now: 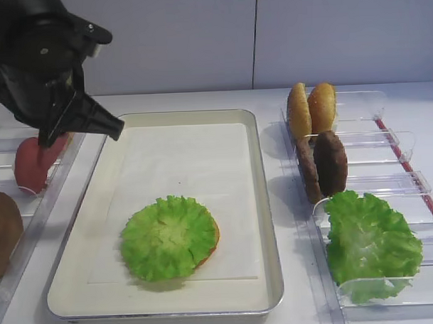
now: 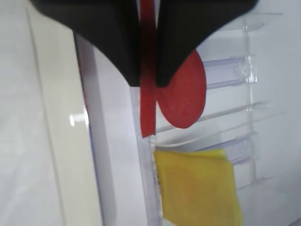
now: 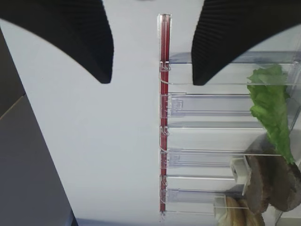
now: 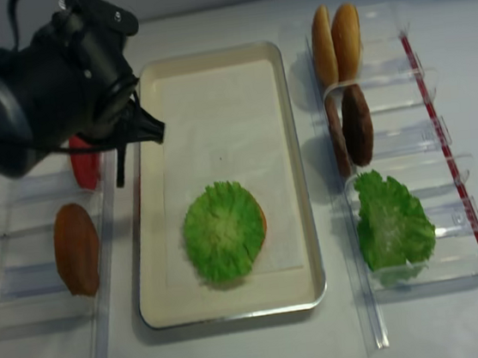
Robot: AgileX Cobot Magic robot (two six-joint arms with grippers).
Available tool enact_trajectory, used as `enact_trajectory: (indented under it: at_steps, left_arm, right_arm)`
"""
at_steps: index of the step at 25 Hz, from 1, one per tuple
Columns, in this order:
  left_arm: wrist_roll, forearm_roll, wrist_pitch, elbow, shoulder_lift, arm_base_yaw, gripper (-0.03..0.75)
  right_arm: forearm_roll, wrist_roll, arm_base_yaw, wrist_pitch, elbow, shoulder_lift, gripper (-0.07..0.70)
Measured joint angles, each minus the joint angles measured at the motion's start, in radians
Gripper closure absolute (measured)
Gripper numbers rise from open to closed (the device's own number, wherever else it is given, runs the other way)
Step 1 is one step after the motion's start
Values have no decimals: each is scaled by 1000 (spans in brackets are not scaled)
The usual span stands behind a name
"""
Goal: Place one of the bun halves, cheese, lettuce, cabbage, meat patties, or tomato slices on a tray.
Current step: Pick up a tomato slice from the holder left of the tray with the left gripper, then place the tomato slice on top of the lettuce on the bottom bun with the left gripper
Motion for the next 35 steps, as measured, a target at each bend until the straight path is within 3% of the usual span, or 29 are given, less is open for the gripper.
enact_trajectory:
  at_steps: [6, 10, 16, 24, 29, 35]
  left_arm:
    - [6, -83, 22, -19, -93, -52, 652]
    - [8, -130, 51, -19, -148, -52, 652]
    - [27, -257, 49, -3, -207, -52, 652]
    - [10, -383, -97, 226, -311, -52, 653]
    - [-12, -416, -190, 295, -401, -52, 653]
    - [42, -611, -400, 432, -434, -52, 653]
  right_arm:
    - [0, 0, 0, 0, 0, 0, 230]
    - [0, 0, 0, -2, 0, 0, 230]
    - [0, 0, 0, -2, 0, 0, 230]
    - [0, 0, 0, -2, 0, 0, 230]
    - [0, -4, 0, -2, 0, 0, 230]
    - [0, -4, 0, -2, 0, 0, 230]
